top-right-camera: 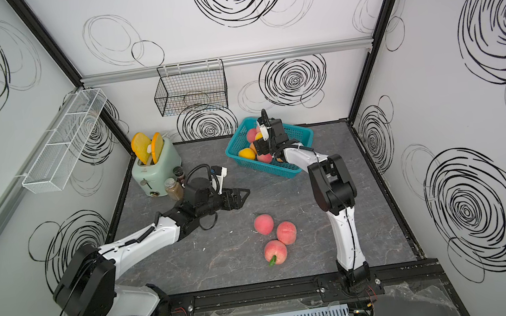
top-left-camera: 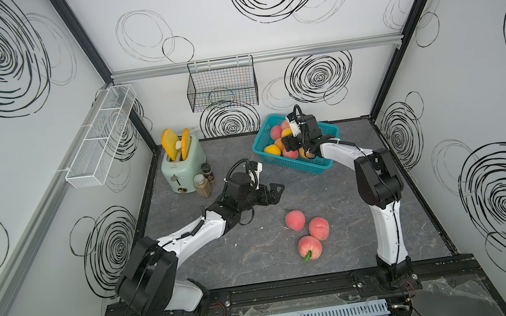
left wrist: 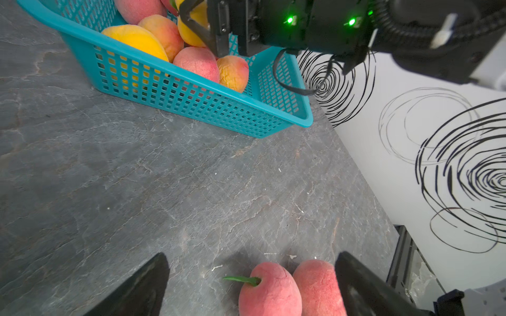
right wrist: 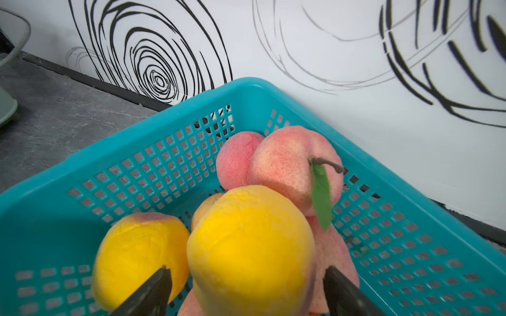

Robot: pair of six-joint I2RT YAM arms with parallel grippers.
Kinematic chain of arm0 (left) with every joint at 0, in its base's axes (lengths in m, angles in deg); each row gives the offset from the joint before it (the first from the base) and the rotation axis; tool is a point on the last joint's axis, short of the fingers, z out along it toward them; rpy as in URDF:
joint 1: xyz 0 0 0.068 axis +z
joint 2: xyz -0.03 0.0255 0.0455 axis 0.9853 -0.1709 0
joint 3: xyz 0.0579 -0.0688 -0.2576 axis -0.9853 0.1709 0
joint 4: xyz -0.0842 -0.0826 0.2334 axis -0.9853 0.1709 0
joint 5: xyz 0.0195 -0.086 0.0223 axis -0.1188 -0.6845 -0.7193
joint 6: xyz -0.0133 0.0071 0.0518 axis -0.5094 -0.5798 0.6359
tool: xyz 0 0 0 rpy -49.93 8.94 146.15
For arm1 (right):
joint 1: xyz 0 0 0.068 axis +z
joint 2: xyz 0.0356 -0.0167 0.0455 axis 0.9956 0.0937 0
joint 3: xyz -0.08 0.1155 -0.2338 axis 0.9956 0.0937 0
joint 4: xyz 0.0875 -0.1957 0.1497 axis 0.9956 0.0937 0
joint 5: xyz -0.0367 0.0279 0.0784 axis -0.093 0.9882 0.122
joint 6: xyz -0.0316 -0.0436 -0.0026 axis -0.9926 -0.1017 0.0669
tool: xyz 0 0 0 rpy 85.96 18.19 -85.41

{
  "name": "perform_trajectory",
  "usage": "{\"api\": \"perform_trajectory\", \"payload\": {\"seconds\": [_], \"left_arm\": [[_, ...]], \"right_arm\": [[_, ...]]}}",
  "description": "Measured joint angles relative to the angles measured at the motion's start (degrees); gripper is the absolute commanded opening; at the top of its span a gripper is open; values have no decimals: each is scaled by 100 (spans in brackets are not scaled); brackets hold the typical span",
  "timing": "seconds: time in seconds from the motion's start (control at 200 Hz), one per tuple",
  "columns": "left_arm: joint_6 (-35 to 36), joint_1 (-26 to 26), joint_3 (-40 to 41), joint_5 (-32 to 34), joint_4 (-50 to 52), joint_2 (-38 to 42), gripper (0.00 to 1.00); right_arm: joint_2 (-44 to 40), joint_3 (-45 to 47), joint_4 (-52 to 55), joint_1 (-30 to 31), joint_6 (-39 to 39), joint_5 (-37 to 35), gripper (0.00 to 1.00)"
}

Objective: Put the peaches into the basket
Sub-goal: Place the peach in the basket.

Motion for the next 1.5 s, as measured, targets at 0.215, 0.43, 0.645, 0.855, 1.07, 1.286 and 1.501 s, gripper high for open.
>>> {"api": "perform_trajectory", "payload": {"seconds": [0.215,0.43,0.645,0.855,1.07,1.286,1.501], "left_arm": [[131,0,269,157,326,426,98],[210,-24,538,315,686,927,98],[212,-177,734,452,942,1346,98],[236,-404,822,562,1237,1650,98],[212,-638,999,680,1405,1915,98],[122,-870,1008,787,1401,1886,98],[-7,-1113,1008,811,1217,1488,98]], "right_arm": [[-1082,643,-81,13,129,83,93],[-2124,1445,-249,31,350,260,95],[-3163,2861,-358,105,542,404,98],[-4319,4122,-302,103,682,702,99],[-5416,5204,-332,203,938,1038,99],[-5976,5834,-190,448,1005,1233,99],[-6682,6253,-72,758,1185,1388,99]]}}
